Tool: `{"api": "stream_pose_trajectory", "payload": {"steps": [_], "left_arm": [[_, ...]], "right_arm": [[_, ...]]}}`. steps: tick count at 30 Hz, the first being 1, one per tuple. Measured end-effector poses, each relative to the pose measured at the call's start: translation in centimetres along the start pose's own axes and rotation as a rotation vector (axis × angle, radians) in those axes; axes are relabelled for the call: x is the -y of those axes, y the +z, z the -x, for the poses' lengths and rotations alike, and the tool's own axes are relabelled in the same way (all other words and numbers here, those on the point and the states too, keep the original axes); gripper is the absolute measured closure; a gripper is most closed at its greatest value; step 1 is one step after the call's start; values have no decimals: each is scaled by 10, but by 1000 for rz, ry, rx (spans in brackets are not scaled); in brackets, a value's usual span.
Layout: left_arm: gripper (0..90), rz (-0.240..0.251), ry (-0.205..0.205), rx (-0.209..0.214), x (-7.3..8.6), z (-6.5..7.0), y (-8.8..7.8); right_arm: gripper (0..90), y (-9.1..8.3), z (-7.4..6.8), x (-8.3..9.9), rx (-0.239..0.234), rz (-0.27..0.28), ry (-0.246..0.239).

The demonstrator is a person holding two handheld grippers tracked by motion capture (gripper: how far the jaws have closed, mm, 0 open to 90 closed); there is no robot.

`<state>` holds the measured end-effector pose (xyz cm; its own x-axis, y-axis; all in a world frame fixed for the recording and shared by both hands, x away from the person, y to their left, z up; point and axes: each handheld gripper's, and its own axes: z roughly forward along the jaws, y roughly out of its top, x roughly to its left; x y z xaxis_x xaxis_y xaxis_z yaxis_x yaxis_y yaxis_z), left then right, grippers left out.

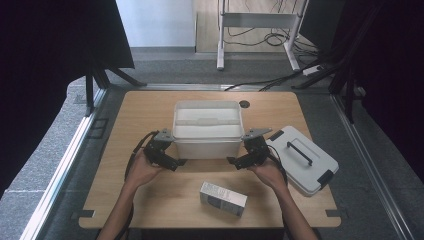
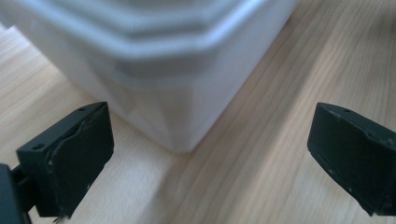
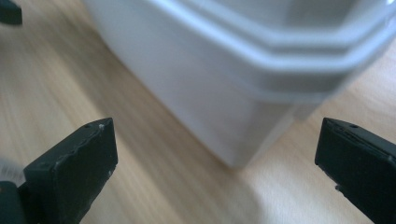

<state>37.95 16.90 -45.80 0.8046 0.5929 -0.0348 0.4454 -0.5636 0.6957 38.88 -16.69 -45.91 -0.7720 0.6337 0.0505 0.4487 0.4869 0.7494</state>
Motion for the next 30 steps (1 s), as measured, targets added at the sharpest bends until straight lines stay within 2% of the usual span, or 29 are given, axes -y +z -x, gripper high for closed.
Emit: {"api": "stream_pose_trajectory", "payload": {"steps": [4,6,9,16,21,23,30], "left_arm": [[0,-11,-5,-20,-6,-3,6],[0,0,-21,-14,-6,-4,6],[0,7,-20,-14,-5,-4,6],[0,-1,-6,-13,-3,5,3],[0,-8,12,6,2,13,-3],[0,-6,17,14,4,16,-7],[0,7,29,30,12,28,-16]], "right_arm": [[0,7,3,-4,-5,19,0],[0,9,4,-4,-20,24,-2],[0,8,3,-5,-24,23,5],[0,2,0,-2,-36,12,2],[7,-6,-6,6,-53,34,1],[31,-11,-11,11,-66,46,-6],[72,-21,-21,19,-63,49,-11]]}}
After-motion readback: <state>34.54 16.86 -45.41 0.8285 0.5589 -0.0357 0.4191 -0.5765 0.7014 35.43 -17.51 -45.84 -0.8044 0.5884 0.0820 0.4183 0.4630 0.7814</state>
